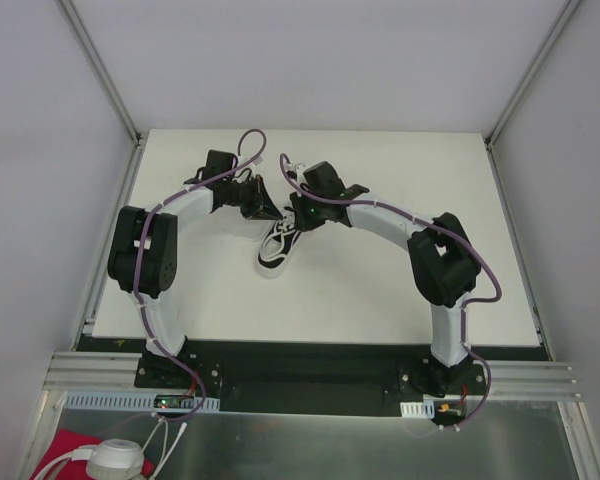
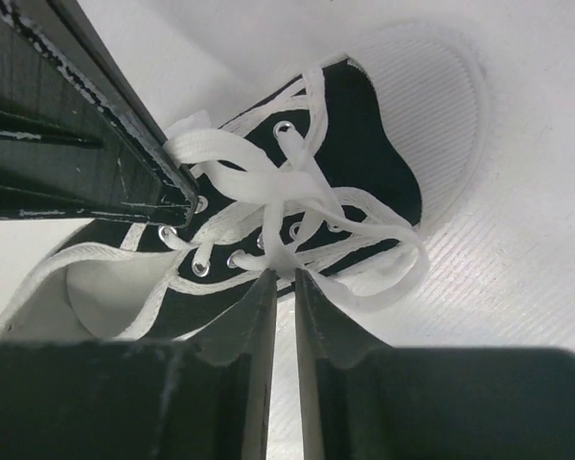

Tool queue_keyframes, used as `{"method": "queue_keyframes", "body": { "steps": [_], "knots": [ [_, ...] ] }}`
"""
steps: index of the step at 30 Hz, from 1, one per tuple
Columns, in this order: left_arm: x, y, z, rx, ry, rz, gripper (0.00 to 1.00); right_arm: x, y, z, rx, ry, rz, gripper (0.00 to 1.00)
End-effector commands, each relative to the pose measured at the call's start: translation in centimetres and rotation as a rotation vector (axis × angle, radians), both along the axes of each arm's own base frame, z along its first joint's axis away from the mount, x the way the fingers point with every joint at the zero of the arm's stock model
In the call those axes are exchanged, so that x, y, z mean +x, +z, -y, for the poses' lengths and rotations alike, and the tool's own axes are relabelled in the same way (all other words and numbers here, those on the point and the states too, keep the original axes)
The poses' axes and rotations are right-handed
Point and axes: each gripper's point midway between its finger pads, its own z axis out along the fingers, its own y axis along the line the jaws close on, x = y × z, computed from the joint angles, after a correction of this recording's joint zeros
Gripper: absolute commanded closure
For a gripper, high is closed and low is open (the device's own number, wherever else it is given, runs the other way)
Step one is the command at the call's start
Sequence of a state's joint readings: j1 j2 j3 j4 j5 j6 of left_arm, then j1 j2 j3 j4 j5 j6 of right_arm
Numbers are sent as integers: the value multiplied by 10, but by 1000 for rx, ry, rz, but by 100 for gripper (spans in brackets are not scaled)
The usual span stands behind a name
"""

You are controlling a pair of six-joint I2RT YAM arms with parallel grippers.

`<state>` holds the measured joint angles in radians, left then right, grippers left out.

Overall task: Tie the shoes
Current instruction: Tie the shoelace on the shoe.

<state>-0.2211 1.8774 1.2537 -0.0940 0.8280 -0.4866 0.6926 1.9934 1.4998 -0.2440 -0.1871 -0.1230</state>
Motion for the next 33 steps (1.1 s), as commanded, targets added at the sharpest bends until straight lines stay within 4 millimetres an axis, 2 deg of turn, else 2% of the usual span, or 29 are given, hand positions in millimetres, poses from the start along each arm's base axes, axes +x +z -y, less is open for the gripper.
{"method": "queue_keyframes", "body": {
  "steps": [1, 2, 3, 5, 6, 10, 11, 13, 17, 18, 19, 22, 33],
  "knots": [
    [-1, 18, 0, -22, -5, 37, 100, 9, 13, 1, -4, -20, 51, 89],
    [0, 19, 0, -23, -4, 39, 100, 9, 12, 2, -8, -24, 54, 97],
    [-1, 18, -1, -21, -3, 37, 100, 9, 15, 3, -6, -27, 60, 99],
    [-1, 19, -1, -21, -3, 39, 100, 4, 11, 11, -21, -32, 57, 99],
    [-1, 18, -1, -21, -3, 36, 100, 7, 20, 14, -10, -44, 84, 99],
    [0, 19, 0, -24, -5, 38, 100, 3, 23, 25, -9, -61, 98, 99],
    [0, 19, 0, -24, -5, 40, 100, 4, 23, 25, -13, -59, 101, 98],
    [0, 19, 0, -25, -6, 38, 100, 4, 20, 26, -24, -59, 92, 85],
    [0, 21, -1, -24, -4, 44, 100, 5, 15, 25, -30, -62, 83, 84],
    [-1, 20, -1, -23, -4, 43, 100, 6, 16, 23, -29, -59, 86, 81],
    [-1, 20, -1, -22, -4, 41, 100, 7, 18, 22, -23, -60, 89, 70],
    [-1, 20, 0, -25, -6, 40, 100, 10, 20, 17, -12, -48, 90, 61],
    [-1, 21, 0, -27, -7, 42, 100, 25, 15, -3, 11, -46, 76, 62]
  ]
}}
